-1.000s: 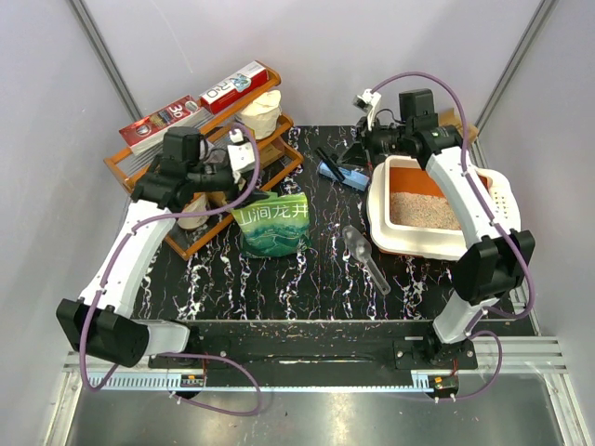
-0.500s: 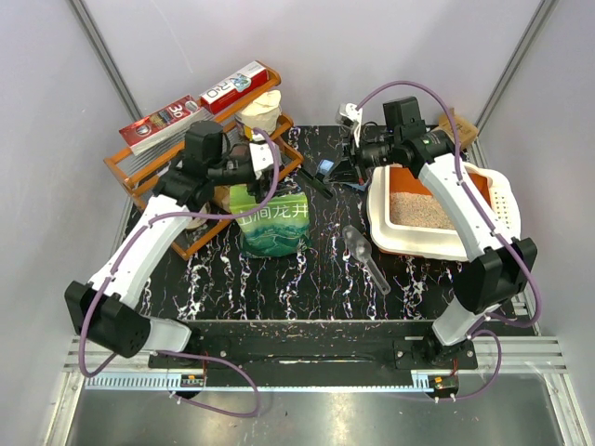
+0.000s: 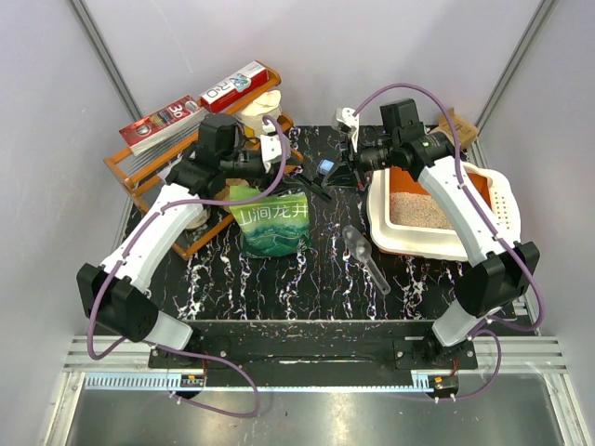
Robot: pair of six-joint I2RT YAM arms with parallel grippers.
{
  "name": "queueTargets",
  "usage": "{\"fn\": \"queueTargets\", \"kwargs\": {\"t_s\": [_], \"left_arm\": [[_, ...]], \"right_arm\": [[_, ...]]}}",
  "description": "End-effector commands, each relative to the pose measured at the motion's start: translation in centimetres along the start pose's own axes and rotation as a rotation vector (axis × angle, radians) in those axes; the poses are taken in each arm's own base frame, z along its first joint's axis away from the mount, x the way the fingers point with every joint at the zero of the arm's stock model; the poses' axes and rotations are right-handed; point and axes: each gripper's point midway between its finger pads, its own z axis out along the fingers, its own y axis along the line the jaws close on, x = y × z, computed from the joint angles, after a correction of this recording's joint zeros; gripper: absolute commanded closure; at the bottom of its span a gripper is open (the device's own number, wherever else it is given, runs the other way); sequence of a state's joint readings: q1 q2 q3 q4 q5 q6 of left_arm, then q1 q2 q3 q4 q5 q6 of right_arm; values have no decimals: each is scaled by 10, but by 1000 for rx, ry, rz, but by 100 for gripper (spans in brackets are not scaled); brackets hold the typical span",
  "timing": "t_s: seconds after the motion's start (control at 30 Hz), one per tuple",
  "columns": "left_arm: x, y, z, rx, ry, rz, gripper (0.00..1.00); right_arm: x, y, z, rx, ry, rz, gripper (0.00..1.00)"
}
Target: Fill the litter box with clean litter
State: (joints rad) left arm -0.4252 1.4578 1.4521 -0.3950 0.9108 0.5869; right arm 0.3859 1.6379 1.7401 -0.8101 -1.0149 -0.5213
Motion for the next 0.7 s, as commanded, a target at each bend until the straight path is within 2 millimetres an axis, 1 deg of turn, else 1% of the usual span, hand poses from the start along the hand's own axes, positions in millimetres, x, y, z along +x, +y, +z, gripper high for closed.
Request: {"fn": "queueTargets", "kwargs": {"t_s": [0.0,0.13,0.17,0.3,0.37,0.4,0.47,0.5,0.57,0.6,0.63,0.67], "left_arm": [[-25,-5,0,58,-67,35,46],[-21,-11,4,89,-59,18,54],[-23,-11,4,93,-61,27,56],[-17,-13,7,112,-44,12,59],[-17,-14,7,119,-42,20,63],[-15,-14,8,128,-38,9,69],[-17,-15,9,136,-39,7,75],[-16,-16,10,142,-38,3,83],[-17,-16,10,144,-38,6,89],[-15,-16,10,144,-35,1,92],[-15,-15,10,144,-33,4,97],[-14,-16,10,145,-32,10,99]], "right_arm": [[-18,10,-2,-16,-28,-69,100],[-18,7,0,-14,-24,-69,100],[-19,8,1,-18,-26,-71,100],[-19,7,2,-17,-26,-73,100],[-18,7,2,-16,-23,-72,100],[-17,7,3,-16,-20,-69,100],[-16,5,4,-12,-18,-69,100],[-14,4,4,-6,-12,-63,100],[-12,2,4,6,-9,-61,100],[-10,0,5,17,-1,-51,98],[-9,-2,4,32,3,-38,91],[-11,-4,1,56,3,-10,72]]}}
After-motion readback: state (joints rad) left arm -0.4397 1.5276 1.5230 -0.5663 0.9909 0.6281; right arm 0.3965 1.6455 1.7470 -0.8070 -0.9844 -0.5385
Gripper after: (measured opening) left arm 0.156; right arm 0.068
